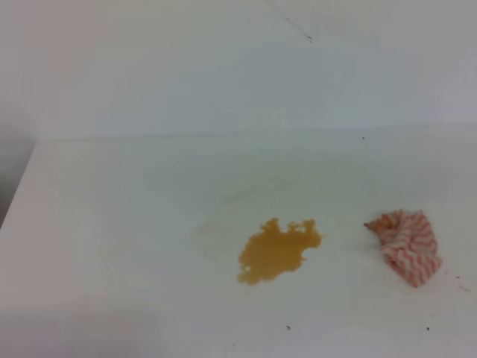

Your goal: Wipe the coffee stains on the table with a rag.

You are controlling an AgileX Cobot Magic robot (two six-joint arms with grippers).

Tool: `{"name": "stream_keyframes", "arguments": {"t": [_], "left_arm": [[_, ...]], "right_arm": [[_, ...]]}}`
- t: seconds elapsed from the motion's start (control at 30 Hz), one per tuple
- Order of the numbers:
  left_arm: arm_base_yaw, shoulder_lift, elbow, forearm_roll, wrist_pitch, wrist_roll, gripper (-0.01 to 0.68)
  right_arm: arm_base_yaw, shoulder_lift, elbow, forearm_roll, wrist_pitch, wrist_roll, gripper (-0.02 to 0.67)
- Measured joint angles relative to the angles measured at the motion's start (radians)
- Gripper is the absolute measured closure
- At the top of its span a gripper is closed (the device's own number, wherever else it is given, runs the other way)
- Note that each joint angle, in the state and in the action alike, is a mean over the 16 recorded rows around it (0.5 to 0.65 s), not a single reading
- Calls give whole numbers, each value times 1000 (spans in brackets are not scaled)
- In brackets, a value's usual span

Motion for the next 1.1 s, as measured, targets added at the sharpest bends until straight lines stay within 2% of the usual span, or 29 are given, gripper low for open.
{"name": "stream_keyframes", "arguments": {"t": [0.33, 0.67, 0.9, 1.1], "left_arm": [[0, 0, 0, 0, 0, 0, 675], [0, 0, 0, 0, 0, 0, 675], [0, 0, 0, 0, 0, 0, 675], [0, 0, 0, 0, 0, 0, 675]], "right_arm": [[0, 203, -114, 34, 181, -221, 651], [9, 554, -305, 83, 398, -336, 651], [66, 787, -434, 65, 499, -383, 651], [149, 950, -518, -72, 540, -303, 649]]}}
